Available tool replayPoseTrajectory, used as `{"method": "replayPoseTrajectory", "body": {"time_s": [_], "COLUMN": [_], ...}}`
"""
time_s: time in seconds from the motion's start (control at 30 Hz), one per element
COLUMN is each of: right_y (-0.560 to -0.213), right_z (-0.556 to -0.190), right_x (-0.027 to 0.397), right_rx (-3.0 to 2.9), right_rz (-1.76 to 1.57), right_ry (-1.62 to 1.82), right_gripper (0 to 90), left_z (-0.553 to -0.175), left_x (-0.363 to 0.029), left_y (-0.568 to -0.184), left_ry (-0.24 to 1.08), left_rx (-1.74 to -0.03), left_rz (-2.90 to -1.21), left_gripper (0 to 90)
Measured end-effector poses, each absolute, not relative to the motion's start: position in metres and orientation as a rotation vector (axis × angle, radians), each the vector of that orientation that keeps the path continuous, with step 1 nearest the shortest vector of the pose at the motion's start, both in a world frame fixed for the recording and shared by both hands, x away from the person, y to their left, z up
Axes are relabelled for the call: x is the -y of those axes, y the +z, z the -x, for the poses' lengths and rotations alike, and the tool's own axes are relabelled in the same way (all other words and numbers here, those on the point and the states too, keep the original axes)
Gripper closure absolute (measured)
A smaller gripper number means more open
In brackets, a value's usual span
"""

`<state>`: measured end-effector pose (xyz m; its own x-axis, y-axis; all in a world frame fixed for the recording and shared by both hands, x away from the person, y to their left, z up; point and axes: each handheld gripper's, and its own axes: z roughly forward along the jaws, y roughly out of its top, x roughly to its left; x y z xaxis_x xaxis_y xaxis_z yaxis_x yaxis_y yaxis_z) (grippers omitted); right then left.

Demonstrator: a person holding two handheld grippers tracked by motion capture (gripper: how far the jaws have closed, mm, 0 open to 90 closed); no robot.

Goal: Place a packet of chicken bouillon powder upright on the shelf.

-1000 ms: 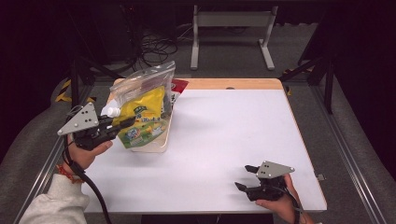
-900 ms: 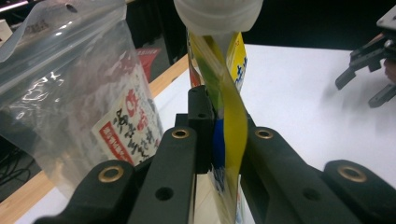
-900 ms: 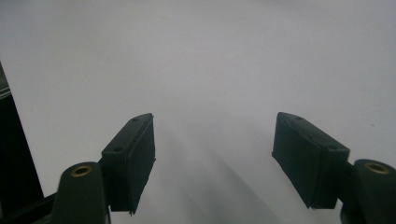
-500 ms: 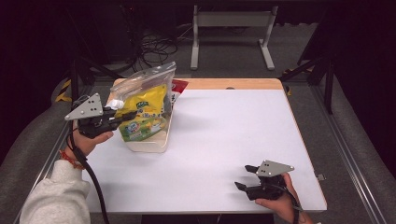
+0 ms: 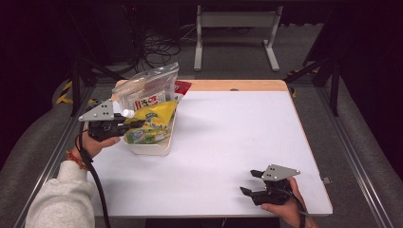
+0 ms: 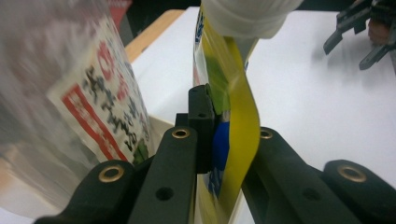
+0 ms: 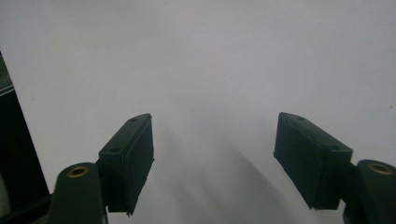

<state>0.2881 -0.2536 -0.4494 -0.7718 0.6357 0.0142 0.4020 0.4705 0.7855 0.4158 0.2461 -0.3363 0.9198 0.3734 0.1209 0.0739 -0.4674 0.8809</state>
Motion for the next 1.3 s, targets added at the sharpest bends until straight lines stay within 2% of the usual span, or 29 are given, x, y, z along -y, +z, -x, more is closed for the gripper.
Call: {"method": "replayPoseTrajectory", "body": {"time_s": [0.83, 1.3], "right_y": [-0.448, -0.448], "right_z": [-0.288, -0.289], "right_x": [0.248, 0.246], "right_rx": [-2.45, -2.457], "right_rz": [-0.862, -0.848], "right_ry": [1.196, 1.191], "right_gripper": [28.0, 27.5], "left_z": [-0.412, -0.406], "left_x": [-0.262, -0.262], "left_y": [-0.388, -0.399], "left_ry": [0.418, 0.431], "left_rx": [-0.582, -0.622], "left_rz": [-1.915, -1.864], "left_gripper": [86.6, 86.1]}}
